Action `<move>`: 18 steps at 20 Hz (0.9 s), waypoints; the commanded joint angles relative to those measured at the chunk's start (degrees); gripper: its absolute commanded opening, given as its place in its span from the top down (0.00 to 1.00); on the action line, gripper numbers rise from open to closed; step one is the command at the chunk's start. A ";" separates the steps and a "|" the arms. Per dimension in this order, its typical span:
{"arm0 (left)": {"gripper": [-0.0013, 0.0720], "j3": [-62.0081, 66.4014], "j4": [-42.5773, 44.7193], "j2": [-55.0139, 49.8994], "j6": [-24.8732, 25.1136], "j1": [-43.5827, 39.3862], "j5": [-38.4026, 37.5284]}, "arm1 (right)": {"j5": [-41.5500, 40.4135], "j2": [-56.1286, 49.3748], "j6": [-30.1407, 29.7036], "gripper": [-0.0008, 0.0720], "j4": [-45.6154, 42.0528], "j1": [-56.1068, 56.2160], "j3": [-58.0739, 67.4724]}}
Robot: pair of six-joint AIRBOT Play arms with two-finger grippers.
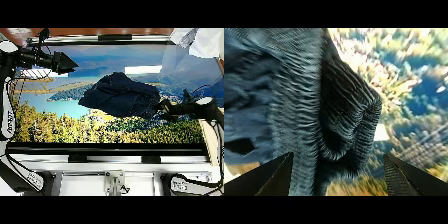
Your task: Fold the shirts.
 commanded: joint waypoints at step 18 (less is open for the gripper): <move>0.16 0.07 0.00 0.00 0.02 -0.04 -0.04 | 2.89 -5.86 -24.24 0.80 30.01 5.05 12.48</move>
